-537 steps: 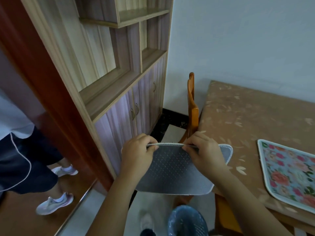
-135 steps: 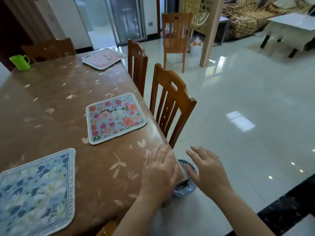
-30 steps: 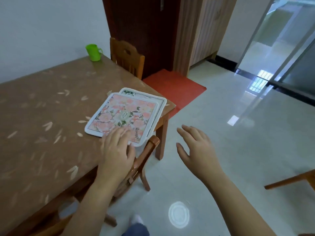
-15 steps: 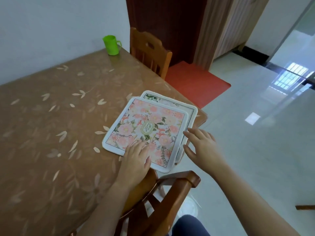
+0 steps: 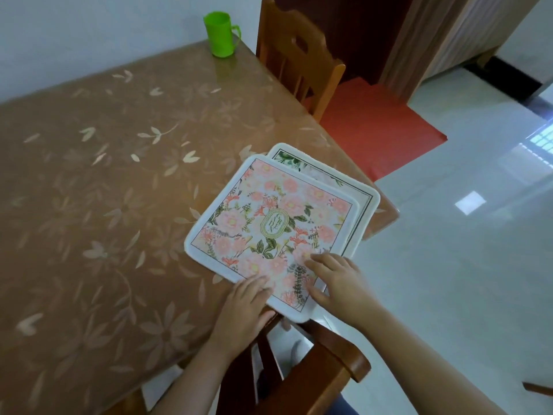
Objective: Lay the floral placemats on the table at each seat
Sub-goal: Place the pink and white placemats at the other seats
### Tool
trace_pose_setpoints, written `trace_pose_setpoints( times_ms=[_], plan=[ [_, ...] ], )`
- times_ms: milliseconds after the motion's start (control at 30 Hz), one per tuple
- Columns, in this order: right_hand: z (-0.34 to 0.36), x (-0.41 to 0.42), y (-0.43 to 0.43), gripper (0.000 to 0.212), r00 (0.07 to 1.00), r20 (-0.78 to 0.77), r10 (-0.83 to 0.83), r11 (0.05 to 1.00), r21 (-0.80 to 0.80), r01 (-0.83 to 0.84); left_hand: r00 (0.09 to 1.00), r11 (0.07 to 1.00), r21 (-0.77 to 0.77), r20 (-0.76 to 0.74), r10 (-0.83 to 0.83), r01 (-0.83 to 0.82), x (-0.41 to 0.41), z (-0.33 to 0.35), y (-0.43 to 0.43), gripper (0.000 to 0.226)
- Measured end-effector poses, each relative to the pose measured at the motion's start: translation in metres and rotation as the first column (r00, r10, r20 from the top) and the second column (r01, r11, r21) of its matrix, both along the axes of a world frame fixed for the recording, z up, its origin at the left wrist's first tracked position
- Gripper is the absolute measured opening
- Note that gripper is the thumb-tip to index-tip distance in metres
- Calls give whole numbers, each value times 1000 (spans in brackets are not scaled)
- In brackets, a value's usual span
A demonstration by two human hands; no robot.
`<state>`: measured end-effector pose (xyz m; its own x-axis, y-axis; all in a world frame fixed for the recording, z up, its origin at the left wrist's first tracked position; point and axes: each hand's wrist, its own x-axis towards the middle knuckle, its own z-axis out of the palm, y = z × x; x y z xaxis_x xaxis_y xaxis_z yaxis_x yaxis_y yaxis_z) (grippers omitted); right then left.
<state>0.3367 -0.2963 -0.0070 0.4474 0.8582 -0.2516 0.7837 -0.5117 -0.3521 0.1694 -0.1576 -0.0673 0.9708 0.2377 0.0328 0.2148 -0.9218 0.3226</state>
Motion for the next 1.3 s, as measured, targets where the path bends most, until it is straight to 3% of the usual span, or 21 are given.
trace_pose_setpoints(
  times_ms=[167,333,667,867,1167,1300],
  plan=[
    [-9,2,1,44,998,-47,38,999,5,-38,997,999,-24,74,38,-36,4,-3,-3,35],
    [-17,3,-1,45,995,-88,49,999,23,-47,999,1000,3,30,-14,14,7,-2,-1,45],
    [-8,-3,-1,39,989,-131,76,972,229,-44,969,945,-289,146,201,-152,31,35,-14,18],
    [7,3,0,23,994,-105,41,922,387,3,945,907,-349,136,297,-235,53,53,-25,11],
    [21,15,-9,12,995,4,96,915,393,-90,934,881,-403,141,328,-248,61,51,-29,4],
    [25,15,-10,7,997,0,75,922,382,-69,879,784,-519,122,461,-339,59,44,-21,11]
  ],
)
